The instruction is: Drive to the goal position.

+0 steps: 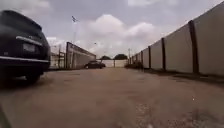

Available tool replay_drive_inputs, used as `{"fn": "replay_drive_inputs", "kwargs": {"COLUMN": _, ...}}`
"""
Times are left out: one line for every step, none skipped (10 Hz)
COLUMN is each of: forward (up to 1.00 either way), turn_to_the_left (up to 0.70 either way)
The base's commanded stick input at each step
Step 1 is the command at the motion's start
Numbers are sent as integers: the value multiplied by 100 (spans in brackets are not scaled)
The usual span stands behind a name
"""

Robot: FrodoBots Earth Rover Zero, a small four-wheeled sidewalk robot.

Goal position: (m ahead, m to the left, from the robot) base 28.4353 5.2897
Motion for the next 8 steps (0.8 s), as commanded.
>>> {"fn": "replay_drive_inputs", "kwargs": {"forward": 70, "turn_to_the_left": 0}}
{"fn": "replay_drive_inputs", "kwargs": {"forward": 70, "turn_to_the_left": 0}}
{"fn": "replay_drive_inputs", "kwargs": {"forward": 70, "turn_to_the_left": 0}}
{"fn": "replay_drive_inputs", "kwargs": {"forward": 70, "turn_to_the_left": 0}}
{"fn": "replay_drive_inputs", "kwargs": {"forward": 70, "turn_to_the_left": 0}}
{"fn": "replay_drive_inputs", "kwargs": {"forward": 70, "turn_to_the_left": 0}}
{"fn": "replay_drive_inputs", "kwargs": {"forward": 70, "turn_to_the_left": 0}}
{"fn": "replay_drive_inputs", "kwargs": {"forward": 70, "turn_to_the_left": 0}}
